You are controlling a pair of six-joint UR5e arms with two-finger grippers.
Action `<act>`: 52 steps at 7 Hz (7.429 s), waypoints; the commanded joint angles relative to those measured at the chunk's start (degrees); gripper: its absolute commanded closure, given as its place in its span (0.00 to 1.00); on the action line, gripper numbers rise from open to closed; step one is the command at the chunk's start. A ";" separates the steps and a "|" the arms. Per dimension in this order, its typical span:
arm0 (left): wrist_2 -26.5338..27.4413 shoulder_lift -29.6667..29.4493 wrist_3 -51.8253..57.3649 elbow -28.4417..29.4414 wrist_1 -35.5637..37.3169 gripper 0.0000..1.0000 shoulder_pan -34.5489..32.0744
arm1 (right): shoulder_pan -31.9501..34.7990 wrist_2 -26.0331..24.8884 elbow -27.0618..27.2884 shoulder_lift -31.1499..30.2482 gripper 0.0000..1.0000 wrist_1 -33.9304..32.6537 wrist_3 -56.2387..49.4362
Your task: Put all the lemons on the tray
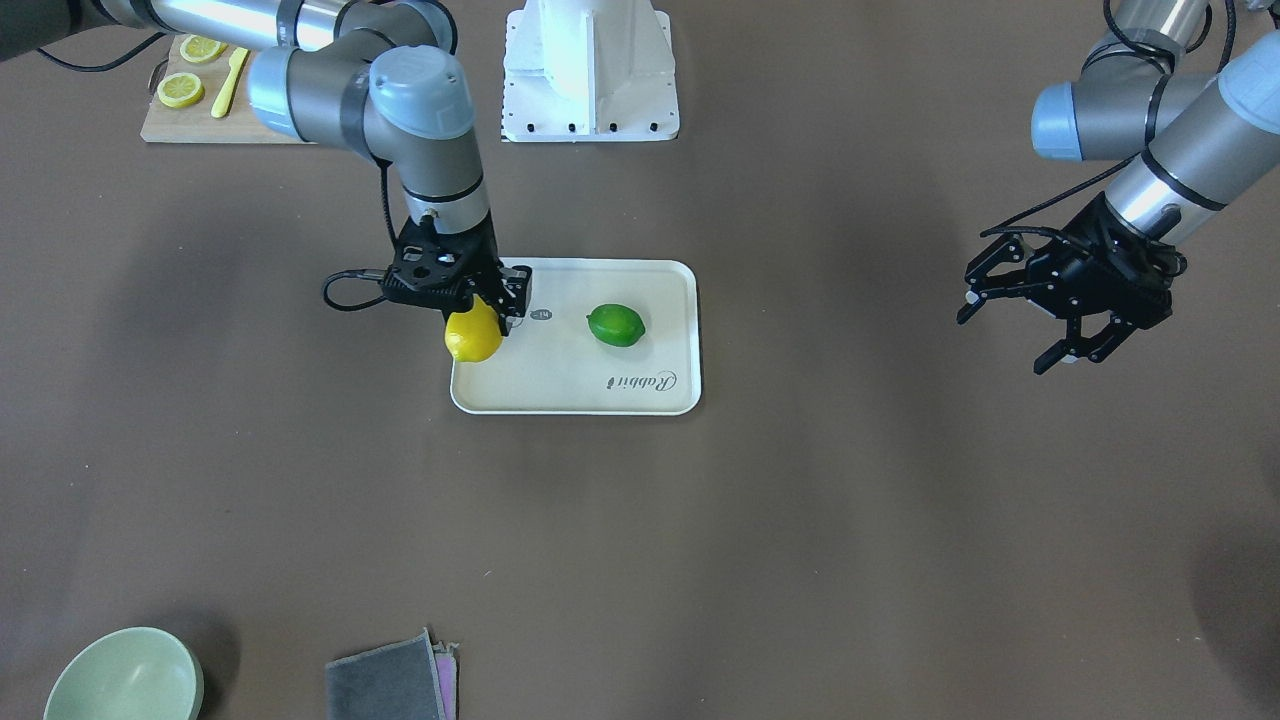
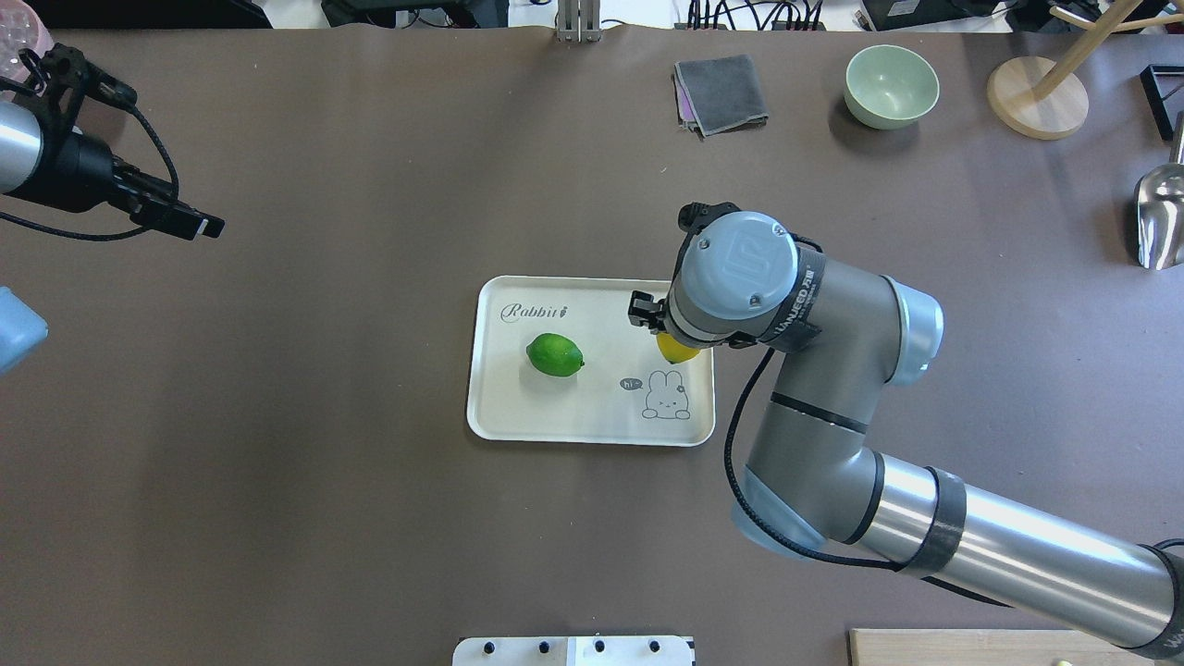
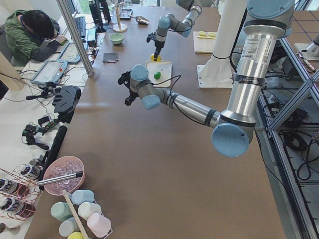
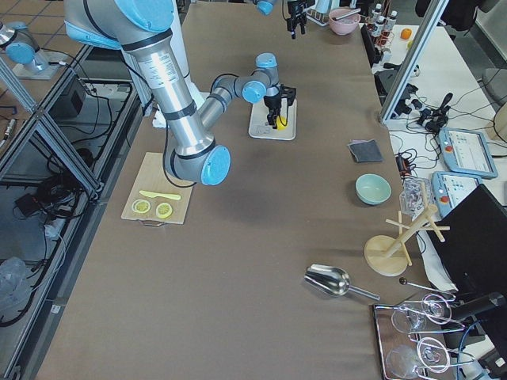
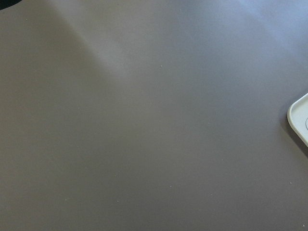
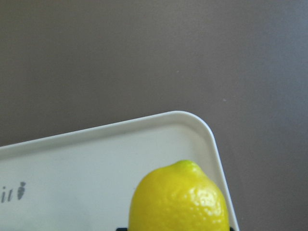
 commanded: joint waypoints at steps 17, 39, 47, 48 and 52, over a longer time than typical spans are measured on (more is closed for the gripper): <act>-10.11 14.42 52.73 3.45 33.59 0.00 -30.70 | 61.97 32.06 8.08 -49.25 0.00 -9.42 -98.02; -4.57 19.09 39.99 -3.48 40.84 0.00 -34.83 | 61.97 39.09 5.95 -49.34 0.00 -9.51 -98.10; -4.83 19.09 39.99 -3.30 40.40 0.00 -34.74 | 61.88 39.35 4.89 -49.69 0.00 -9.51 -98.19; -4.83 19.09 39.99 -3.22 40.40 0.00 -34.83 | 61.88 39.35 4.80 -49.69 0.00 -9.51 -98.19; -5.01 19.88 39.99 -3.48 40.31 0.00 -34.83 | 61.79 40.58 4.80 -49.69 0.00 -9.51 -98.19</act>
